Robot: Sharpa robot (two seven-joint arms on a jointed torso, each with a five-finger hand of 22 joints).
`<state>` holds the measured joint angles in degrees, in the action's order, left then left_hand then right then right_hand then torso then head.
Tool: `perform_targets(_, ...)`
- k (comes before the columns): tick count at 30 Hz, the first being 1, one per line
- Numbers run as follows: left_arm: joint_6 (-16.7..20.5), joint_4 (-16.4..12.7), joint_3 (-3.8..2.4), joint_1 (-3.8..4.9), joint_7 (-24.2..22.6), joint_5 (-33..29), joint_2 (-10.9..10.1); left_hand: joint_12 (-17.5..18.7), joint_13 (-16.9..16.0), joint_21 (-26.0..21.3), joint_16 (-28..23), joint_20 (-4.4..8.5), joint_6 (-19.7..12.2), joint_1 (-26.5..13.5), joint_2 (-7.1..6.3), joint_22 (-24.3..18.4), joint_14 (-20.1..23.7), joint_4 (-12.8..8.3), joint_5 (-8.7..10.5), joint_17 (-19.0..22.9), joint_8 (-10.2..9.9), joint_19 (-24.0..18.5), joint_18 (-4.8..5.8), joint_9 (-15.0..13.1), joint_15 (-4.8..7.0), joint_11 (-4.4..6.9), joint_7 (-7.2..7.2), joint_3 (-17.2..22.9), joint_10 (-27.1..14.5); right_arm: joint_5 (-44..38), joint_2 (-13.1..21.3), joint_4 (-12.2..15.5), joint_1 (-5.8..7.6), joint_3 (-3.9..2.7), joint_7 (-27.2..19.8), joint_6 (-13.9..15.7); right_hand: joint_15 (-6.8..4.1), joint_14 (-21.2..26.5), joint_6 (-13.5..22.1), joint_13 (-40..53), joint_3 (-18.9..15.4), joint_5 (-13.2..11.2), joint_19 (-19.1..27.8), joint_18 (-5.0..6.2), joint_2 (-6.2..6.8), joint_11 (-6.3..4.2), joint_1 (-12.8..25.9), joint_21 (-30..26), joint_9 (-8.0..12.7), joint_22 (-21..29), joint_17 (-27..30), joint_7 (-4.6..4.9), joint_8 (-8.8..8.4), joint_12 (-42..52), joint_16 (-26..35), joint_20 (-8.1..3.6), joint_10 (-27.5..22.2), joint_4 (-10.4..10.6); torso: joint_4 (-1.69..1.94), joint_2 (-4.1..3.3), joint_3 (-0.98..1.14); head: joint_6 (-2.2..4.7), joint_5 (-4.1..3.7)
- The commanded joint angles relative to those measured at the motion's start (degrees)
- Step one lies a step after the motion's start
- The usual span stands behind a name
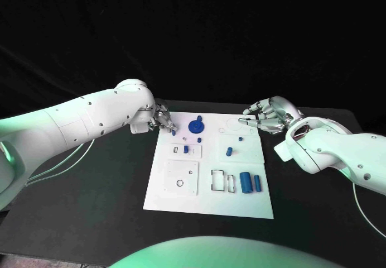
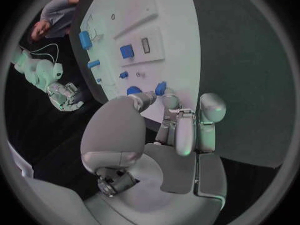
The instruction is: Assemble the parts on the task board
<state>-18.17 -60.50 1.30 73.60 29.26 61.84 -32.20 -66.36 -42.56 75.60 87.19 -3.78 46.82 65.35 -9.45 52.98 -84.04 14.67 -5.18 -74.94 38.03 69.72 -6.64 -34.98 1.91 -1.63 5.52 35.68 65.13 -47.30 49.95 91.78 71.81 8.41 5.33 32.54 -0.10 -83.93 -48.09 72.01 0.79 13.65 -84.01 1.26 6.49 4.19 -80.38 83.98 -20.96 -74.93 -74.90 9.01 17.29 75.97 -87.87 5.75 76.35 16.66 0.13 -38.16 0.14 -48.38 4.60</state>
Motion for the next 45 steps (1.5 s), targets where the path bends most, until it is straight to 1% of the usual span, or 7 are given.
perform_targets(1,-0.61,0.02,-0.01,0.05,-0.78,-0.73,0.20,-0.31,-0.04,0.27,-0.20,0.02,0.19,1.34,0.31,0.14,-3.16,-0.86,0.31,-5.53,0.28,0.23,-0.38,-0.14,0.42,0.54,-0.20,0.24,0.00,-0.60,-0.05,0.01,-0.03,0.00,-0.12,-0.89,0.11,-4.43,-0.20,0.11,-0.20,0.31,-2.41,0.44,-0.14,-0.02,0.63,-0.22,0.07,-10.92,-7.76,-0.09,0.24,-0.05,0.34,0.31,-0.13,-0.04,0.00,0.00,0.02,-0.07,-0.06)
perform_targets(21,-1.13,0.67,0.07,0.03,-1.05,-1.02,0.39,0.14,0.50,0.48,-0.17,0.35,-0.30,5.38,2.42,0.55,-3.24,-4.21,0.05,-5.65,0.85,0.36,-0.30,-0.26,0.81,0.94,-0.55,4.01,0.18,-0.60,-0.08,-0.01,-0.04,0.00,-0.16,-0.89,0.10,-4.44,-0.21,0.11,-0.17,0.39,-2.42,0.43,-0.23,-0.02,0.65,-0.20,0.08,-10.94,-7.80,-0.10,0.27,-0.05,0.33,0.30,-0.12,-0.04,0.01,0.02,0.00,0.07,0.02)
perform_targets(31,-1.62,0.61,0.11,0.03,-0.93,-1.01,0.23,0.96,1.52,0.84,-0.15,0.04,-0.79,5.58,1.86,0.90,-3.26,-9.38,-0.38,-5.72,1.23,0.31,-0.29,-0.55,0.37,0.36,0.25,13.87,-0.07,-0.60,-0.06,-0.02,-0.04,0.00,-0.19,-0.84,0.10,-4.44,-0.21,0.11,-0.17,0.39,-2.42,0.43,-0.23,-0.02,0.65,-0.20,0.08,-10.94,-7.80,-0.10,0.27,-0.05,0.33,0.30,-0.12,-0.04,0.03,0.00,0.00,0.10,0.10)
perform_targets(35,-1.14,0.52,0.15,0.02,-1.22,-1.02,0.15,0.81,1.35,1.03,-0.08,-0.01,-0.52,5.06,1.45,1.16,-3.33,-10.44,-0.60,-5.93,1.46,0.40,-0.26,-0.70,0.35,0.37,0.29,15.40,0.16,-0.60,-0.08,-0.04,-0.05,0.00,-0.20,-0.84,0.10,-4.44,-0.21,0.11,-0.17,0.39,-2.42,0.43,-0.23,-0.02,0.65,-0.20,0.08,-10.94,-7.80,-0.10,0.27,-0.05,0.33,0.30,-0.12,-0.04,0.04,0.00,0.01,0.08,0.13)
perform_targets(39,-0.14,0.33,0.20,0.02,-1.67,-1.36,0.05,0.38,0.70,1.61,0.17,0.08,0.28,4.21,0.43,2.16,-3.59,-12.13,-1.51,-6.61,1.98,0.95,-0.12,-1.01,0.54,0.57,0.10,17.52,1.00,-0.60,-0.11,-0.06,-0.05,0.00,-0.22,-0.83,0.10,-4.44,-0.21,0.11,-0.17,0.39,-2.42,0.43,-0.23,-0.02,0.65,-0.20,0.08,-10.94,-7.80,-0.10,0.27,-0.05,0.33,0.30,-0.12,-0.04,0.04,0.01,0.03,0.10,0.16)
perform_targets(42,0.99,0.11,0.26,0.02,-2.09,-1.81,-0.08,-0.01,-0.01,2.17,0.39,0.24,1.05,3.38,-0.43,3.12,-3.84,-13.09,-3.56,-7.24,2.32,1.53,0.04,-1.26,0.76,0.82,-0.13,18.67,1.99,-0.60,-0.13,-0.07,-0.05,0.00,-0.24,-0.79,0.09,-4.44,-0.26,0.19,-0.16,0.49,-2.42,0.44,-0.31,-0.04,0.68,-0.22,0.08,-10.93,-7.75,-0.12,0.33,0.02,0.35,0.29,-0.04,-0.05,0.01,0.00,0.02,0.13,0.29)
perform_targets(45,2.29,-0.17,0.30,0.02,-2.47,-2.67,-0.33,-0.65,-1.36,3.02,0.70,0.58,2.15,2.32,-1.64,4.72,-4.19,-14.05,-7.98,-8.14,2.70,2.52,0.31,-1.71,1.18,1.26,-0.58,19.48,3.60,-0.60,-0.12,-0.06,-0.05,0.00,-0.25,-0.77,0.09,-4.44,-0.26,0.19,-0.16,0.49,-2.42,0.44,-0.31,-0.04,0.68,-0.22,0.08,-10.93,-7.75,-0.12,0.33,0.02,0.35,0.29,-0.04,-0.05,0.02,-0.03,0.02,0.14,0.31)
